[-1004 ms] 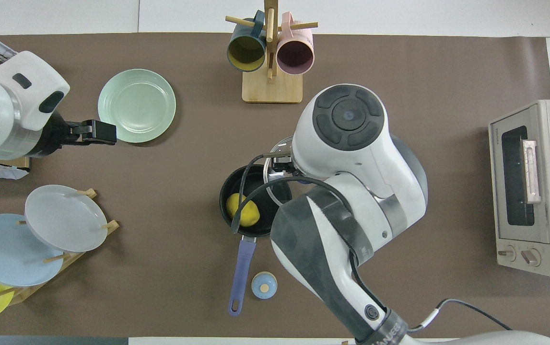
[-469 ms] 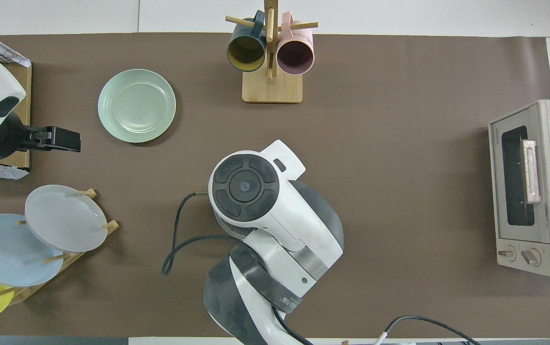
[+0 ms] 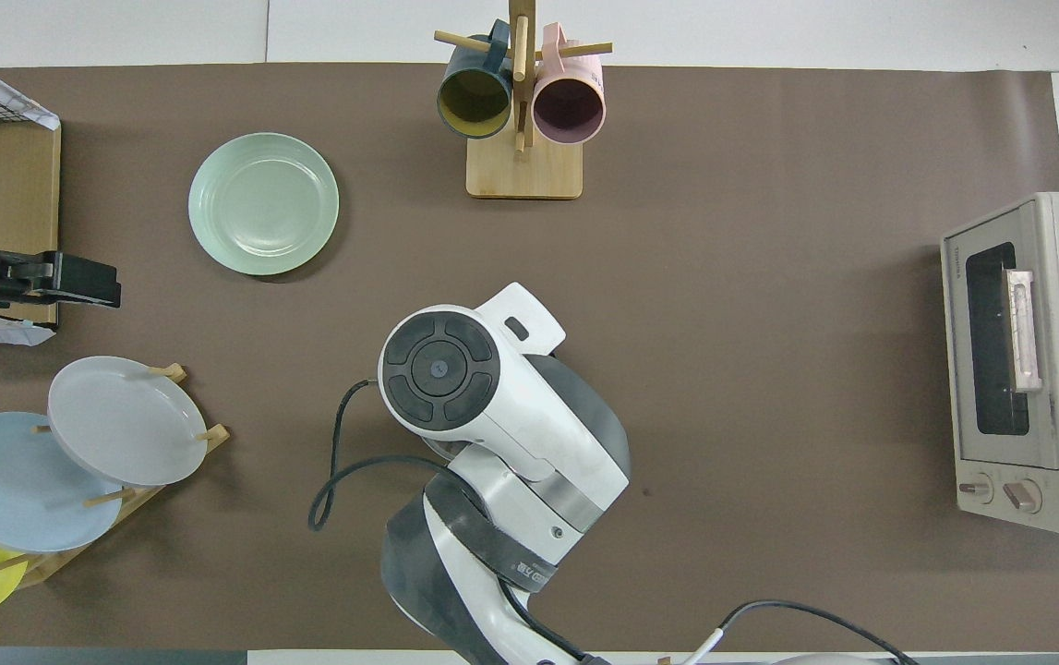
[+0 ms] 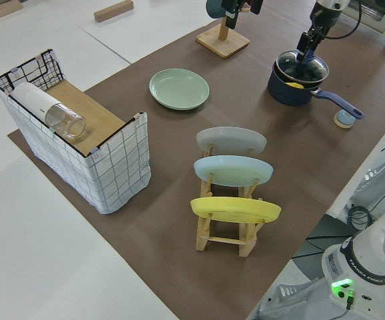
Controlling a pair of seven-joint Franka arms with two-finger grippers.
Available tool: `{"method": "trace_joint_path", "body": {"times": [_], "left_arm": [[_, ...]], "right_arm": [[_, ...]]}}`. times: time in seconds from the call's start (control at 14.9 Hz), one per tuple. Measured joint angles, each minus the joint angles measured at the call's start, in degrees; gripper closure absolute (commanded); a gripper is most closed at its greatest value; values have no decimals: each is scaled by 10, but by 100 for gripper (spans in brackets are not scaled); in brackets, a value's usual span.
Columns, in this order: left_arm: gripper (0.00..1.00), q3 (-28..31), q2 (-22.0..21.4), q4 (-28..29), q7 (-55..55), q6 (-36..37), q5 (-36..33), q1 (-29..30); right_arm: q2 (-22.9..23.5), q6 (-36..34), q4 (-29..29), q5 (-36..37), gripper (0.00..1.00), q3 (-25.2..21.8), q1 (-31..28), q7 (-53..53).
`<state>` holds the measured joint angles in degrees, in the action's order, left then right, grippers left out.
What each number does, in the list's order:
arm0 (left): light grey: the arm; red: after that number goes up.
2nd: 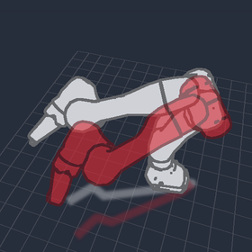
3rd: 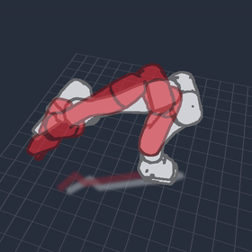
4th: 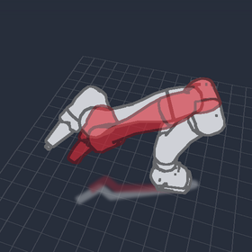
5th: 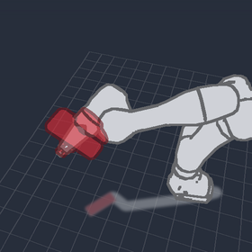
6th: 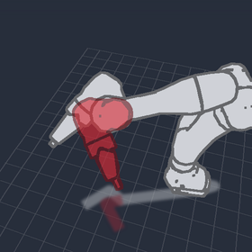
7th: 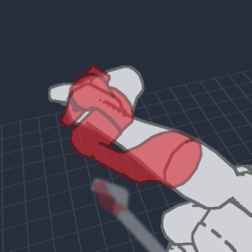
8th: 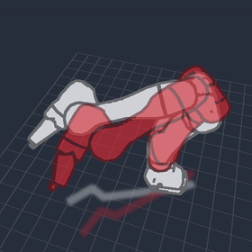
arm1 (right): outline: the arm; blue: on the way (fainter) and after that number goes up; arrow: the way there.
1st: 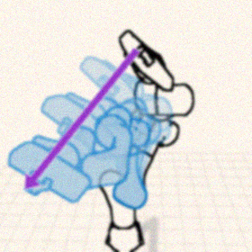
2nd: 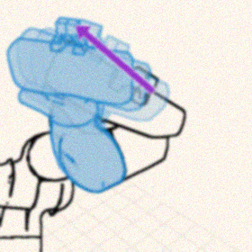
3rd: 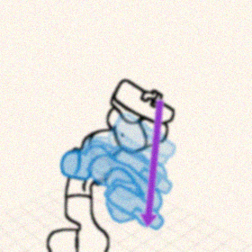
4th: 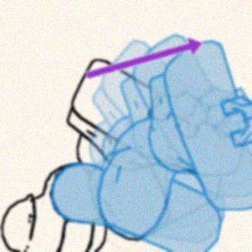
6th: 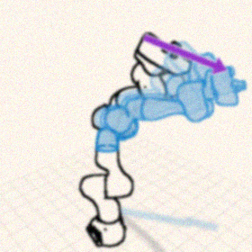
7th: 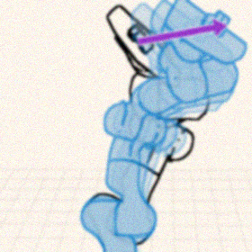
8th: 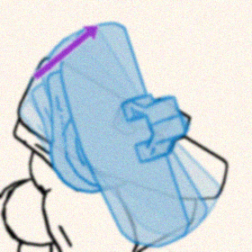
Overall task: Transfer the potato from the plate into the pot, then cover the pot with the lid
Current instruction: 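Lower the glass lid onto the saucepan with the right gripper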
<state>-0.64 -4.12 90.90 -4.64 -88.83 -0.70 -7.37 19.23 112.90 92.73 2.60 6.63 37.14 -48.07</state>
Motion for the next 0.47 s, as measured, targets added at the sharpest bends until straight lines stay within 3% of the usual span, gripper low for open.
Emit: {"method": "trace_joint_path", "body": {"times": [0.47], "left_arm": [[0, -1, 13, 3, -9, -9, 0, 11]], "right_arm": [[1, 20, 15, 0, 52, 0, 0, 0]]}}
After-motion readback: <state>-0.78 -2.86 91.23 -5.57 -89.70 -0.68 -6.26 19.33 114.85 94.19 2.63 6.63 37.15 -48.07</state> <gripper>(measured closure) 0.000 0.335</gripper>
